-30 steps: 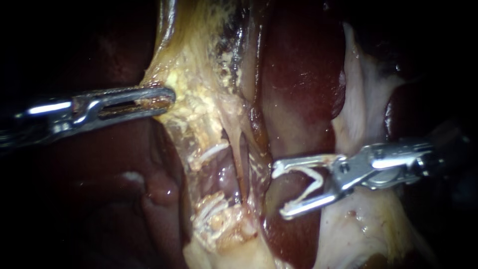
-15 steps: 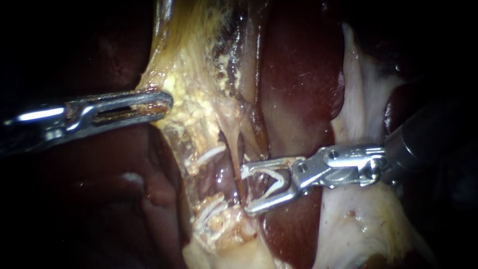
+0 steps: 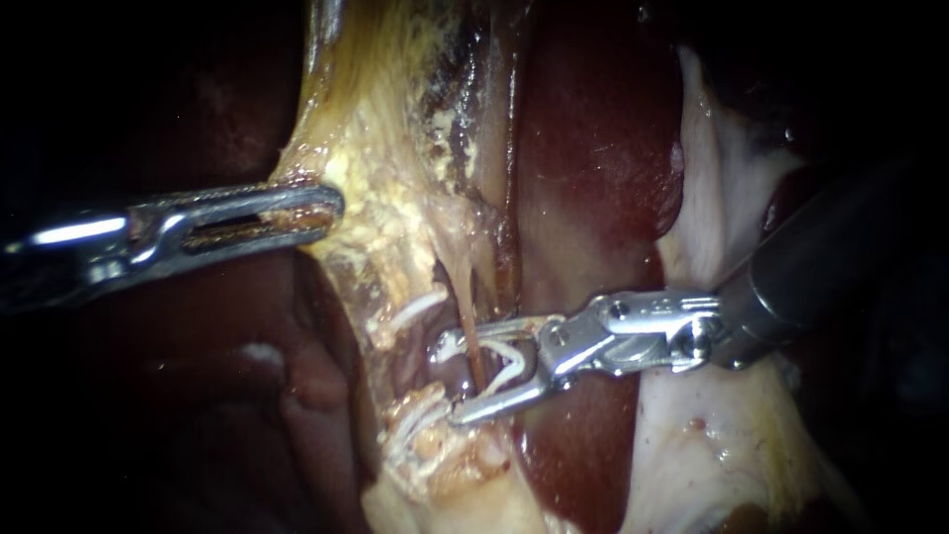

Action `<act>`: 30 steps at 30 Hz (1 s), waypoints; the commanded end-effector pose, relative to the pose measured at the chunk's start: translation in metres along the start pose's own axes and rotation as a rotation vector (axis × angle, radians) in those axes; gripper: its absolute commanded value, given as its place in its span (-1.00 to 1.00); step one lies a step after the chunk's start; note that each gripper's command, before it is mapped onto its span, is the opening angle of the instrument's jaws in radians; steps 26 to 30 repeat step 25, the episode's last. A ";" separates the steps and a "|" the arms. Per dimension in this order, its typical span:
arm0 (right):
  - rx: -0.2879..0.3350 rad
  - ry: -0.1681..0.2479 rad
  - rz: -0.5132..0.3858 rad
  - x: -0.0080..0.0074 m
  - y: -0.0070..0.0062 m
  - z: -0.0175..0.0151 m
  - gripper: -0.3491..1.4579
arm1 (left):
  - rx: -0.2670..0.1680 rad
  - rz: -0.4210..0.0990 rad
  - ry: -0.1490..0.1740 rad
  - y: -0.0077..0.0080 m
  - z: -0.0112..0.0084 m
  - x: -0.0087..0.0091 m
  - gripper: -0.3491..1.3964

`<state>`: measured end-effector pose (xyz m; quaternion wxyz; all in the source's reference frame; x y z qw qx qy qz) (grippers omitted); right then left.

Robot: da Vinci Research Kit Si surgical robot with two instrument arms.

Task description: Clipping first clip right tube

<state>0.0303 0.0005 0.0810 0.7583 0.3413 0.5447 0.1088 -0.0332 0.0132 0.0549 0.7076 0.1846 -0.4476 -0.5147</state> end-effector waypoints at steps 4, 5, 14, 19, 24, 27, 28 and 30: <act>-0.023 0.005 -0.003 0.0000 0.0000 -0.0003 -0.47 | -0.001 -0.001 0.000 0.0000 0.0000 0.0000 -1.00; -0.028 0.003 -0.003 0.0001 0.0000 -0.0005 -0.78 | -0.001 -0.001 0.000 0.0000 0.0000 0.0000 -1.00; -0.024 -0.011 0.064 0.0000 0.0000 -0.0015 -1.00 | -0.001 -0.001 0.000 0.0000 0.0000 0.0000 -1.00; -0.015 -0.013 0.074 -0.0003 -0.0001 -0.0014 -1.00 | -0.001 -0.001 0.000 0.0000 0.0000 0.0000 -1.00; -0.012 -0.014 0.073 -0.0003 -0.0001 -0.0013 -1.00 | -0.001 -0.001 0.000 0.0000 0.0000 0.0000 -1.00; -0.012 -0.014 0.073 -0.0003 -0.0001 -0.0013 -1.00 | -0.001 -0.001 0.000 0.0000 0.0000 0.0000 -1.00; -0.012 -0.014 0.073 -0.0003 -0.0001 -0.0013 -1.00 | -0.001 -0.001 0.000 0.0000 0.0000 0.0000 -1.00; -0.012 -0.014 0.073 -0.0003 -0.0001 -0.0013 -1.00 | -0.001 -0.001 0.000 0.0000 0.0000 0.0000 -1.00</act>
